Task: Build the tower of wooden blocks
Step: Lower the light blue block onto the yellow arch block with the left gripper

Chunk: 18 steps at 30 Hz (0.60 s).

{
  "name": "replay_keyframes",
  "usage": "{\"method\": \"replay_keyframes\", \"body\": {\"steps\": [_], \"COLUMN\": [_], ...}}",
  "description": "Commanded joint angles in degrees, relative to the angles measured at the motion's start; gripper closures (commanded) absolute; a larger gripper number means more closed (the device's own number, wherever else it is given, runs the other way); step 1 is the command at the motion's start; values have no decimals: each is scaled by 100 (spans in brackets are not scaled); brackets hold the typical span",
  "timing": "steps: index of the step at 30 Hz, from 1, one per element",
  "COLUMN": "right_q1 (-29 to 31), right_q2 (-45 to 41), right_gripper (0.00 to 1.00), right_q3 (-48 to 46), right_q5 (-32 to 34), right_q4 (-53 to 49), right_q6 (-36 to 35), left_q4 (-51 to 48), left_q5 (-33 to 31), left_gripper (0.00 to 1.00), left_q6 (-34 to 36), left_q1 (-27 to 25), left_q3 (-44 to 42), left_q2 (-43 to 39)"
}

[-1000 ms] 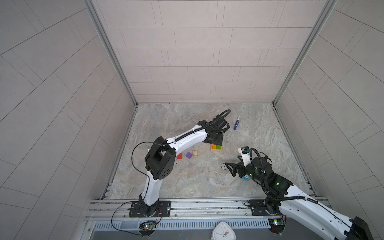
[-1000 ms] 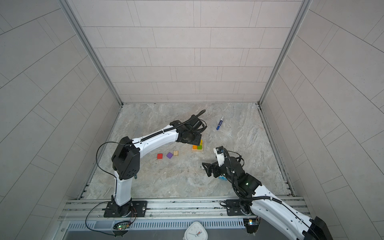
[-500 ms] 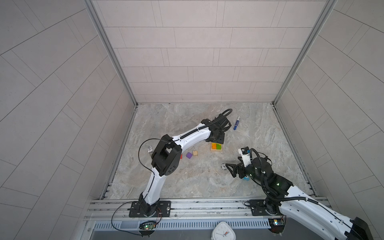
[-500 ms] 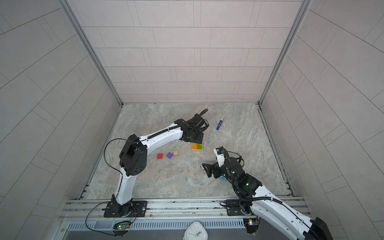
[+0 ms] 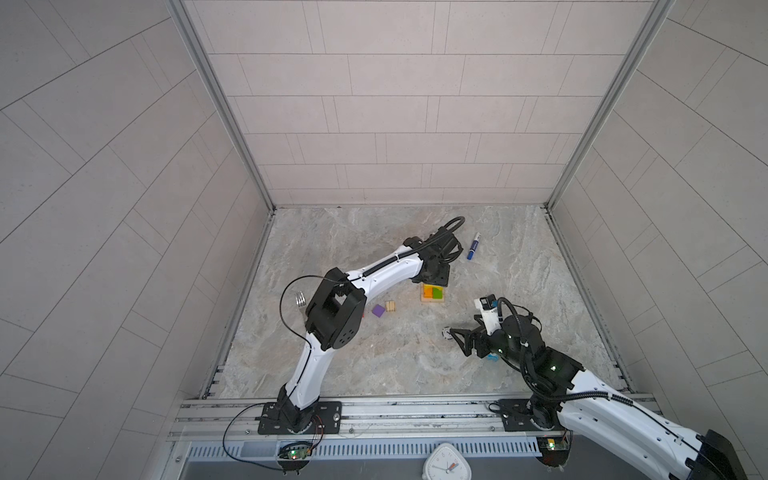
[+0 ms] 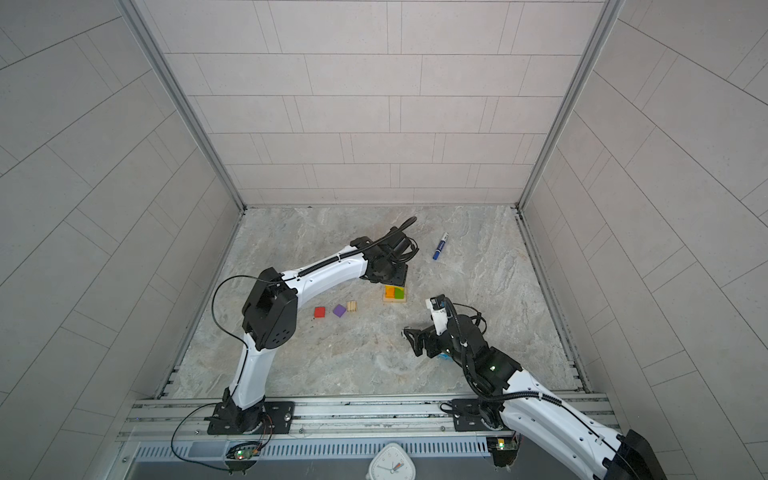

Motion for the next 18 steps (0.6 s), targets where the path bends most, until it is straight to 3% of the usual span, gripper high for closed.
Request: {"method": "replay_keyframes", "body": {"steps": [1, 18], "right_q1": [30, 33], "right_q2": [-45, -139], "right_gripper": [1, 1], "right_q3": [-54, -68], "right_q5": [-2, 21], "right_q4": [61, 25], "right_q6": [1, 5], "left_q4": [-43, 88], "left_q5": [-29, -108], "left_gripper": [48, 48], "left_q6": [-69, -197], "left_q1": [14, 20], "left_q3": [149, 105], "left_q2": [81, 165]}}
